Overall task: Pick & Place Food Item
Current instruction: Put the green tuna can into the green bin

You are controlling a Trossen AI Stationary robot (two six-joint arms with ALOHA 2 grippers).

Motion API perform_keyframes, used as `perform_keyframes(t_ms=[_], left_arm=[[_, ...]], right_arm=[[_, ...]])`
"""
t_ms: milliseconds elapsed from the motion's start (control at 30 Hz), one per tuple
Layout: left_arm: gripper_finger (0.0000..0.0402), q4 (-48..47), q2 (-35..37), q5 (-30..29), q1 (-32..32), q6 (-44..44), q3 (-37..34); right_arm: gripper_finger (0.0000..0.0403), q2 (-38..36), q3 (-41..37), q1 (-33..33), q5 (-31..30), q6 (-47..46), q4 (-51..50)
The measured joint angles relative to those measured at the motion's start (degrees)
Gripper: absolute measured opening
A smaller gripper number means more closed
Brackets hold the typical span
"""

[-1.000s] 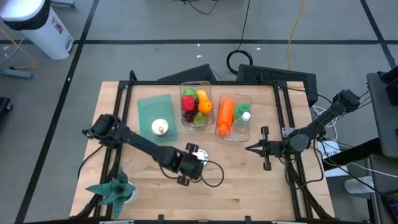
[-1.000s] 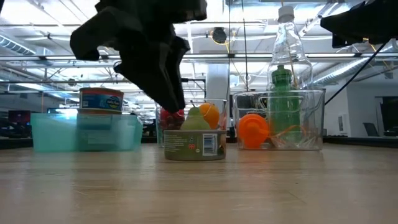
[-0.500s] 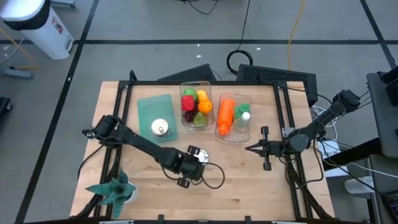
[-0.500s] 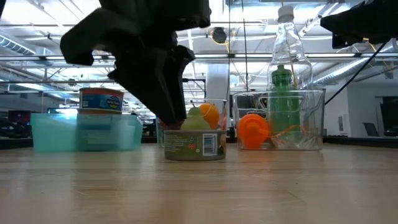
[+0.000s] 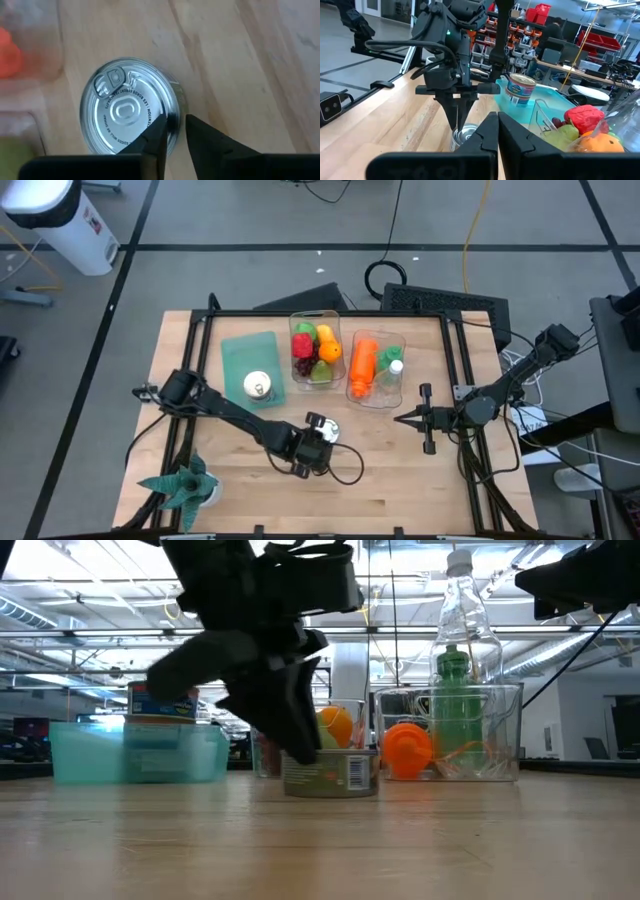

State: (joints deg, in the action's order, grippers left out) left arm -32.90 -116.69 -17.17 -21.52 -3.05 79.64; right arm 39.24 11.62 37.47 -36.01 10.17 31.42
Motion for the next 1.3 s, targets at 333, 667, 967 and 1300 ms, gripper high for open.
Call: perform_keyframes(t_ms=[333, 667, 967, 1300], left_arm=[[0.0007, 1.55, -2.55, -0.1, 0.66, 2.55, 0.05], [0.0, 0.42, 5.43, 6.52, 1.45, 4.78, -0.56], [0.0001, 0.86, 6.3, 7.2, 2.38, 5.91, -0.46], [0.0005, -8.6, 6.8, 6.59, 1.95, 13.47, -0.39]], right_arm=[[0.0, 0.0, 0.0, 0.0, 0.06, -1.1, -0.14], [0.0001, 1.58, 0.0, 0.02, 3.19, 1.65, 0.15], [0.0046, 6.79, 0.0, 0.02, 3.26, 2.95, 1.0], [0.0081, 14.4, 0.0, 0.77, 5.43, -5.95, 3.53]])
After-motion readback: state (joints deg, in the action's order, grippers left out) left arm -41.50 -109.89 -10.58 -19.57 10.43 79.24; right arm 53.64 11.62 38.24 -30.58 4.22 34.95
